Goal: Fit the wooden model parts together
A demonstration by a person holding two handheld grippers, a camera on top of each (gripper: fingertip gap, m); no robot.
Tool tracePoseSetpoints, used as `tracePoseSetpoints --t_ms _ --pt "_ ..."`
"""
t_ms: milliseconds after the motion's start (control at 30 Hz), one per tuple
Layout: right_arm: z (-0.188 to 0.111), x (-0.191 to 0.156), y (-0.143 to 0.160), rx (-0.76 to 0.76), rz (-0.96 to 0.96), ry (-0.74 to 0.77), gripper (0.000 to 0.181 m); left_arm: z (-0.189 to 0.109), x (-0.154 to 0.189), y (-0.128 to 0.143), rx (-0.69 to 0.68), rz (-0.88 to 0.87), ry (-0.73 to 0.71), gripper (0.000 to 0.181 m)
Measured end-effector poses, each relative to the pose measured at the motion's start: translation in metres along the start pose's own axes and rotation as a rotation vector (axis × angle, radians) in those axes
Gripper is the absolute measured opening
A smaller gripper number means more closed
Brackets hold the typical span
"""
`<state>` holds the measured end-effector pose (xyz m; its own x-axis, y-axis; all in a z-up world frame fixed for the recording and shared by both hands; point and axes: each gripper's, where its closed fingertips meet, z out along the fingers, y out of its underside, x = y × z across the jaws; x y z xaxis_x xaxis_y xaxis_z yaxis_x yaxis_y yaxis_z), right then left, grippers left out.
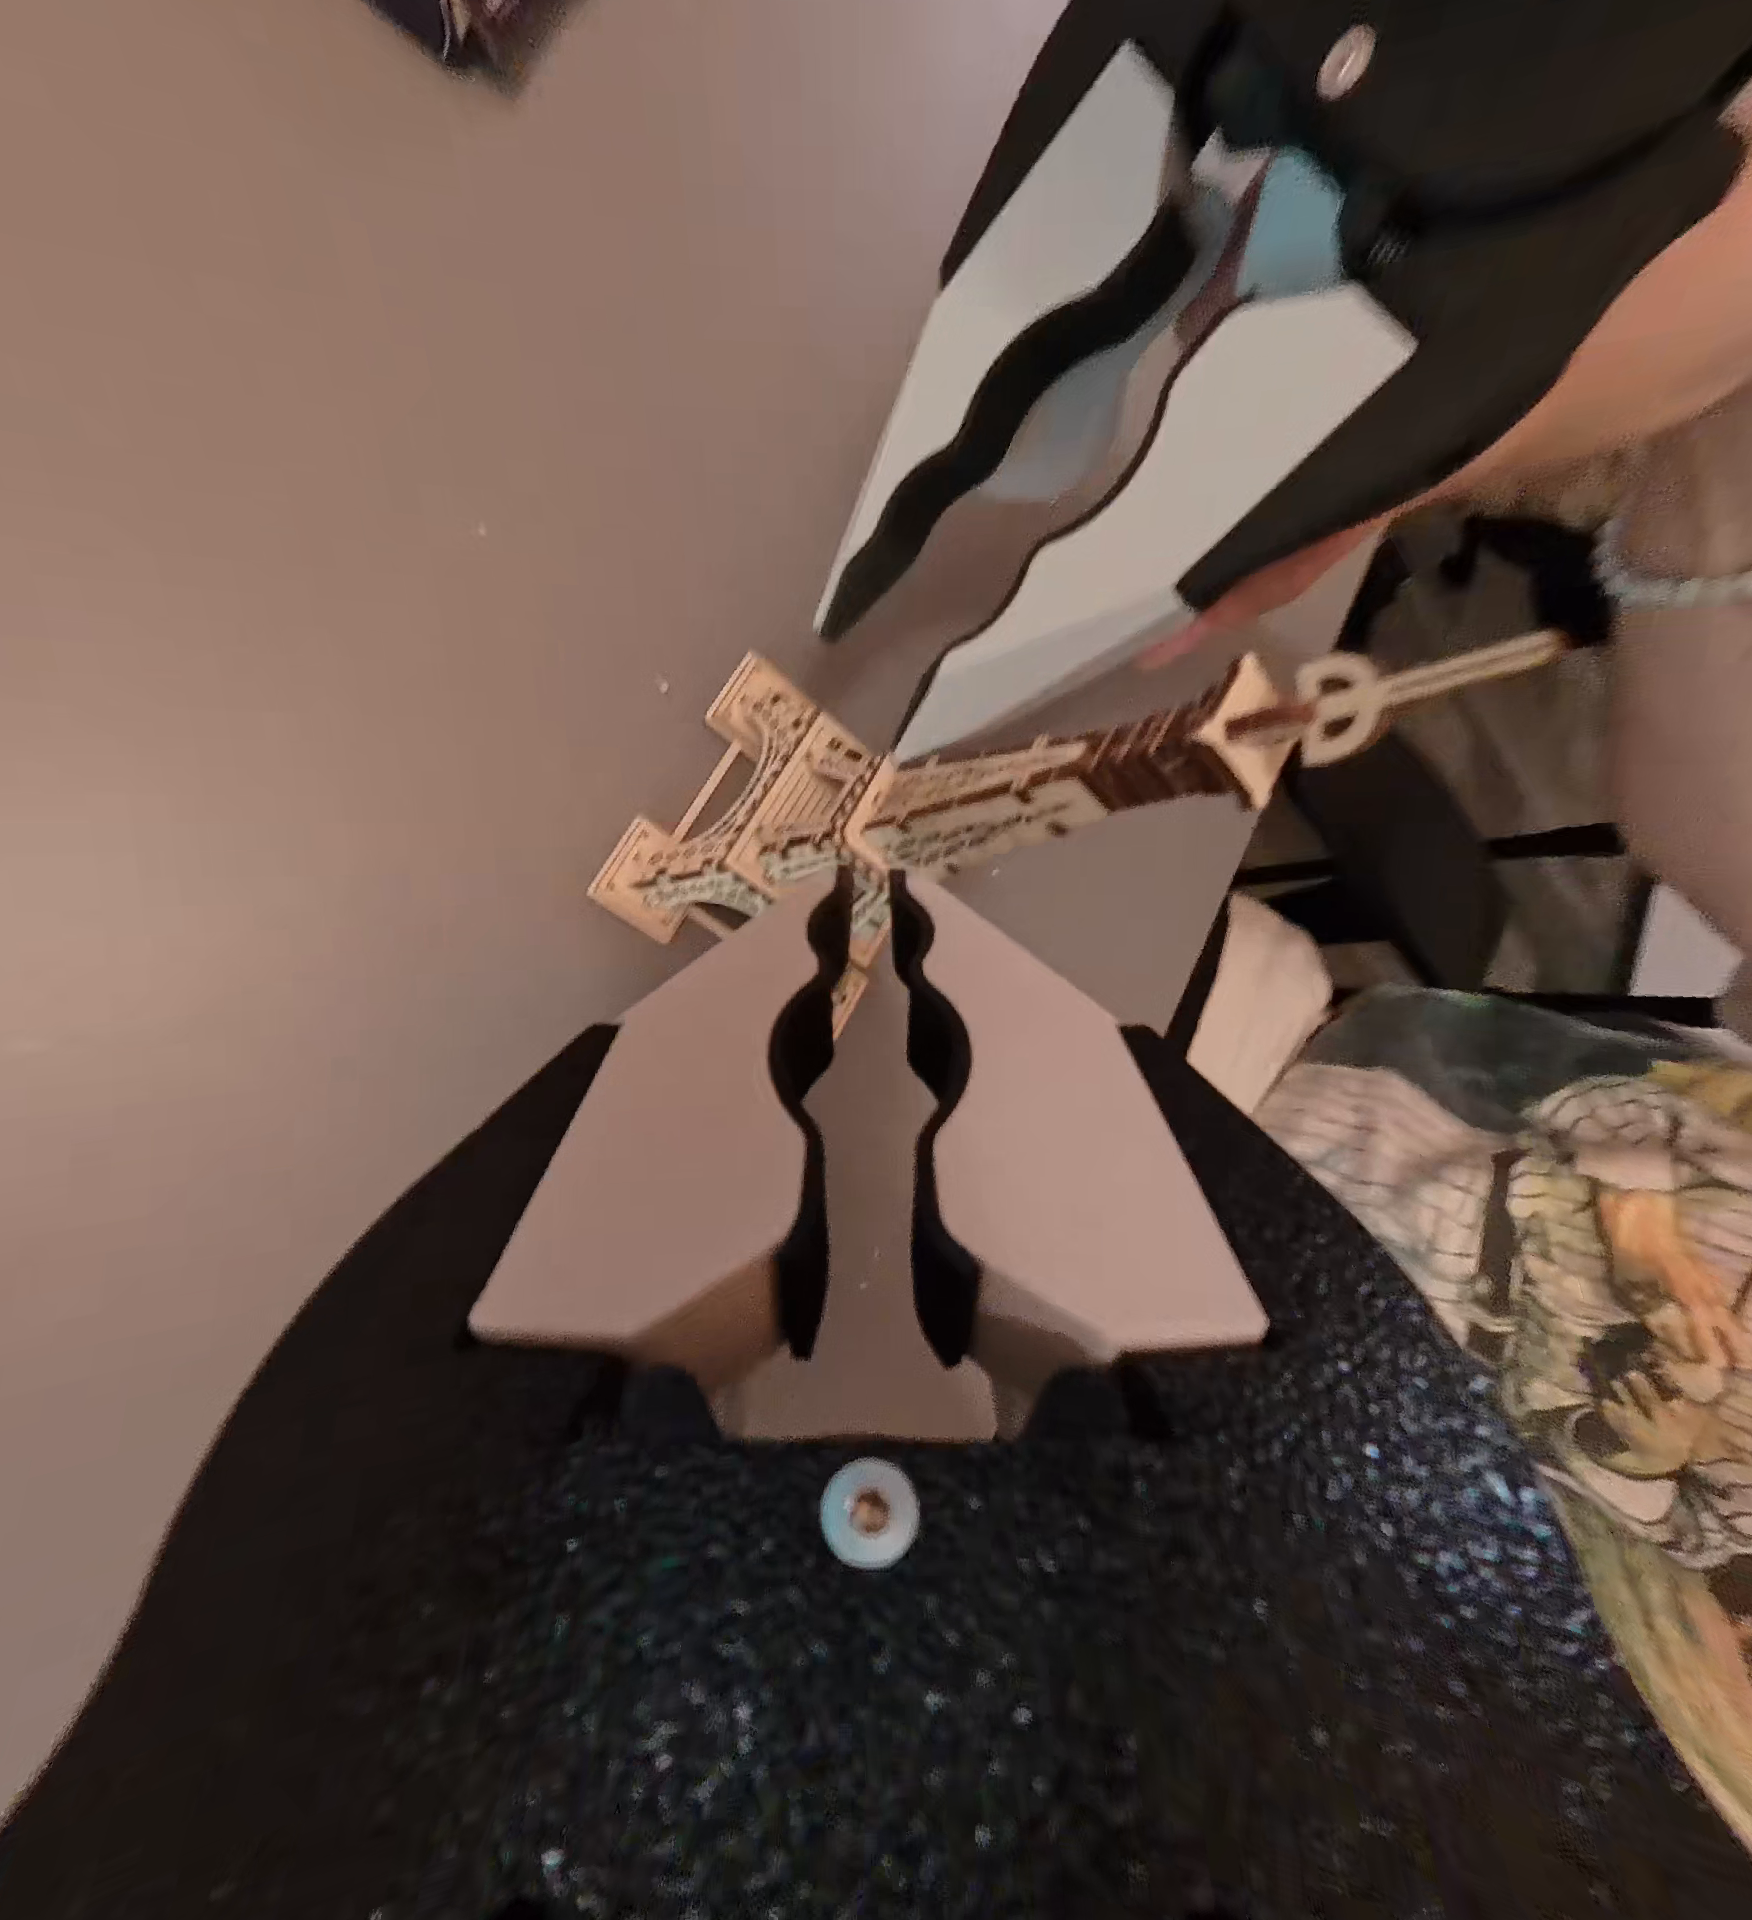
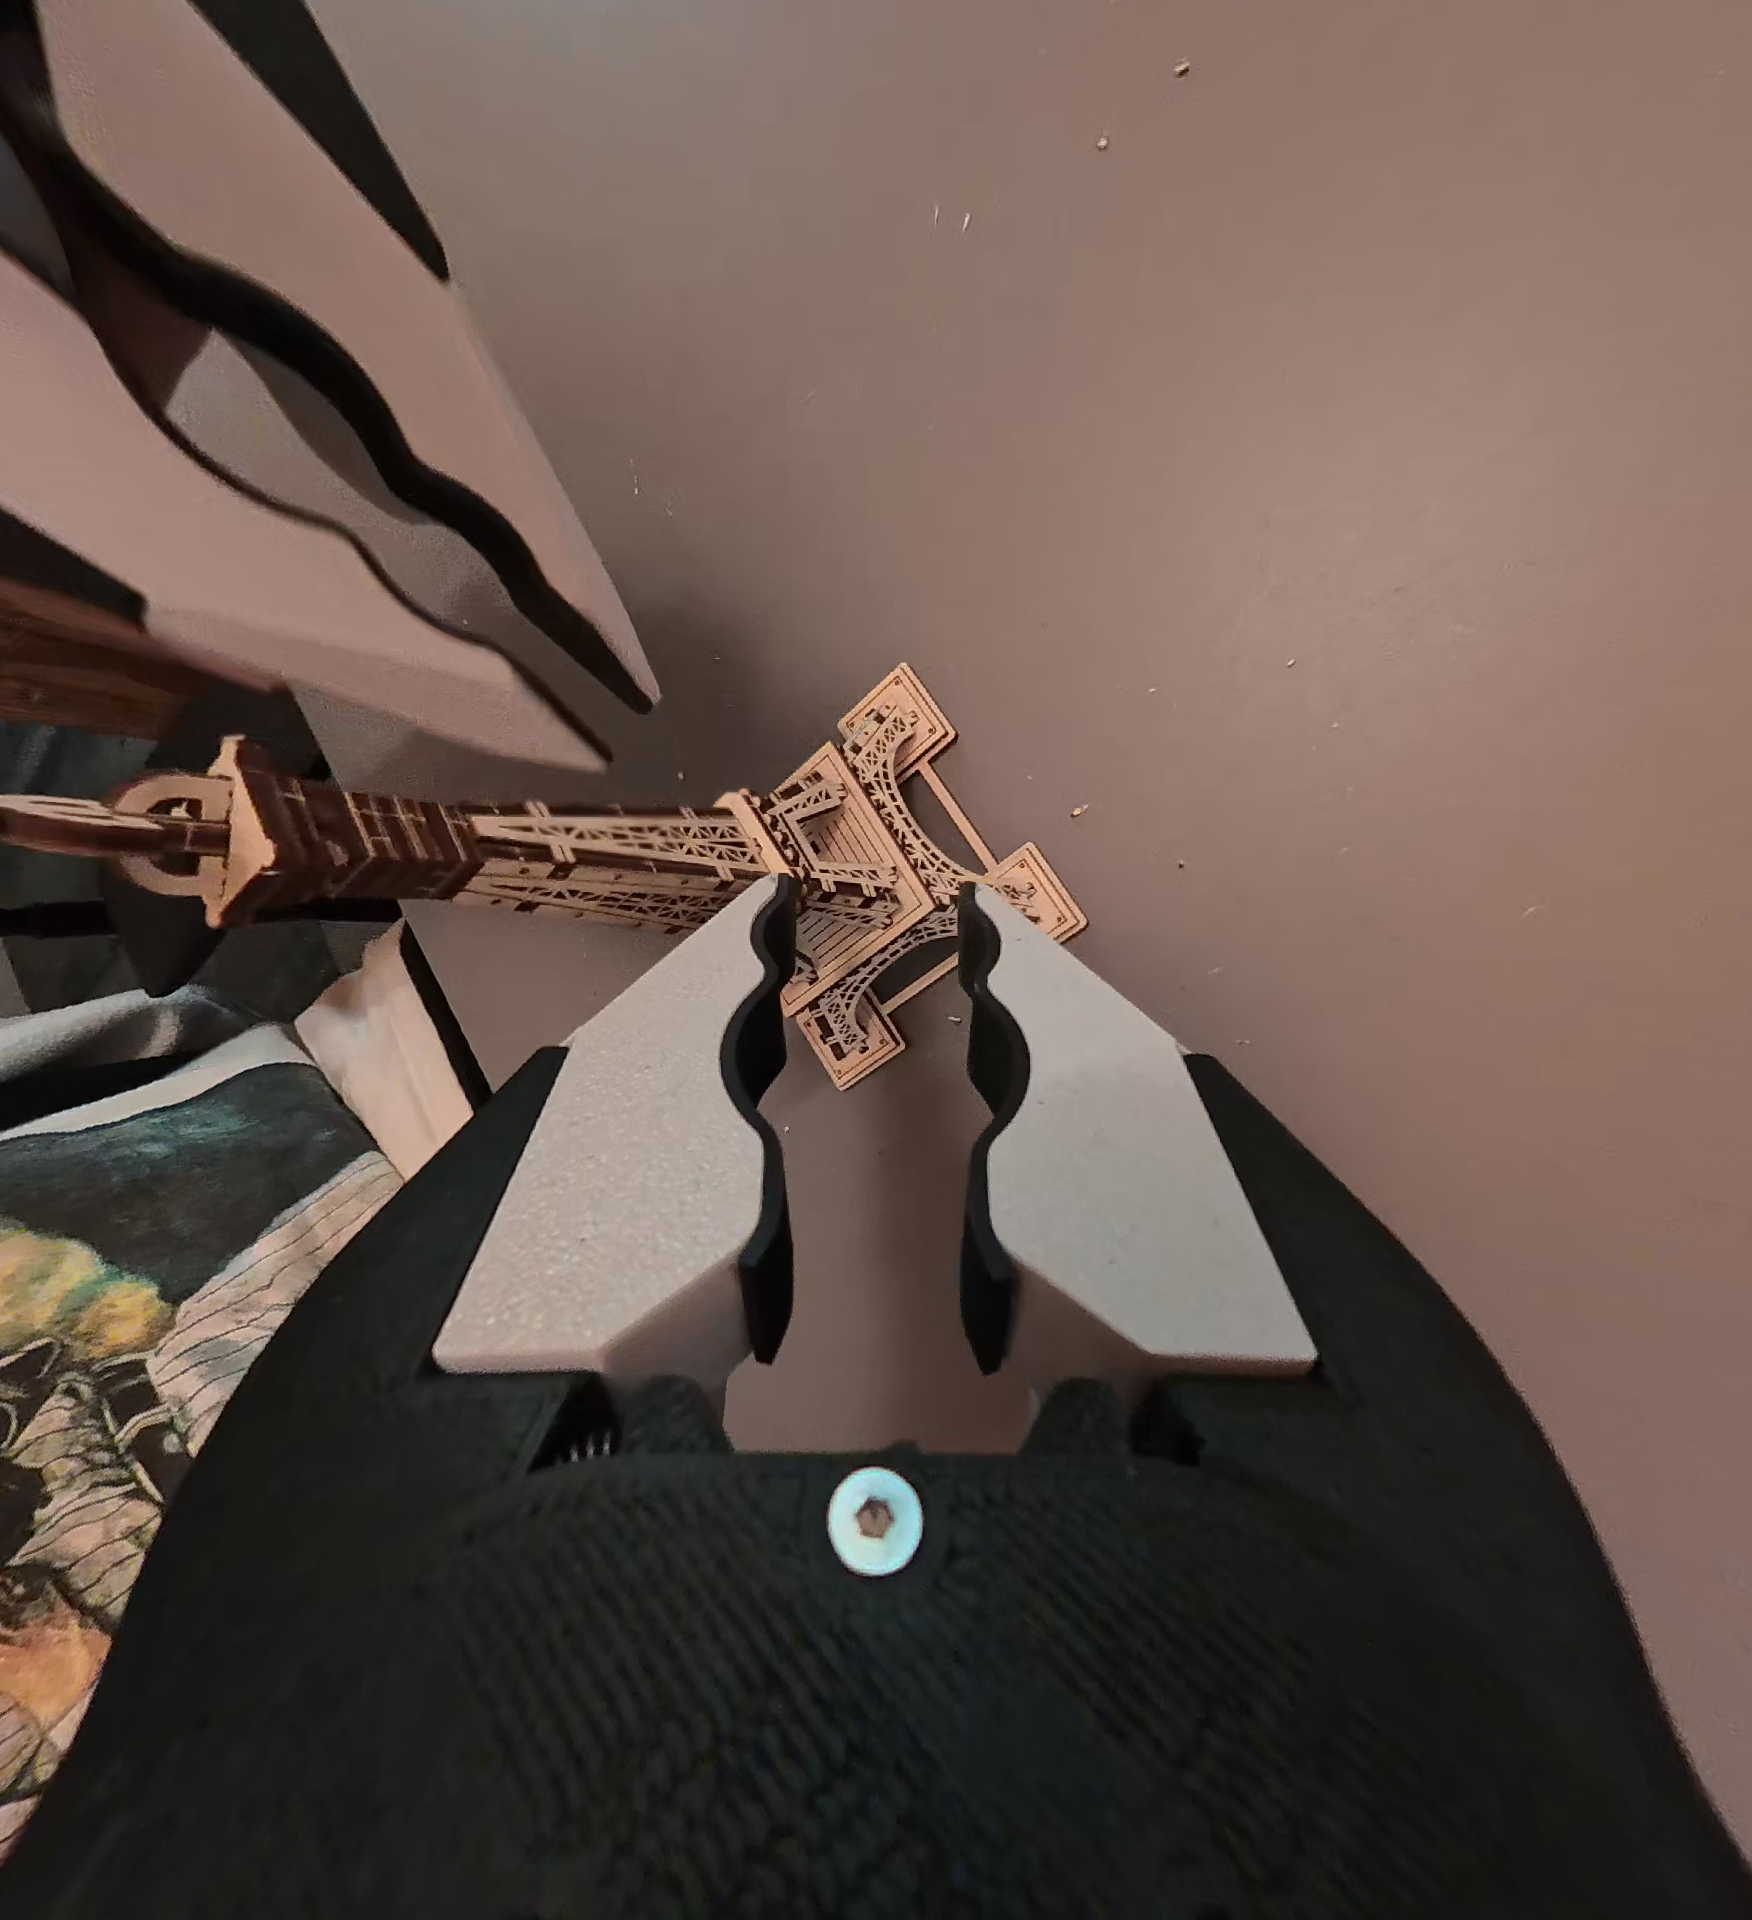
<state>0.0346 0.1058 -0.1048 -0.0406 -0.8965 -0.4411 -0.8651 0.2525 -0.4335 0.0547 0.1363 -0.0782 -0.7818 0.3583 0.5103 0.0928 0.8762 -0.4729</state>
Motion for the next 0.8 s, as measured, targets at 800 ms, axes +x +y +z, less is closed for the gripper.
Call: tracePoseSetpoints --t_ms 800 --pt "0.0 -0.005 0.0 0.039 0.0 0.0 0.018 0.021 -0.01 0.032 -0.244 0.052 -0.102 0.003"
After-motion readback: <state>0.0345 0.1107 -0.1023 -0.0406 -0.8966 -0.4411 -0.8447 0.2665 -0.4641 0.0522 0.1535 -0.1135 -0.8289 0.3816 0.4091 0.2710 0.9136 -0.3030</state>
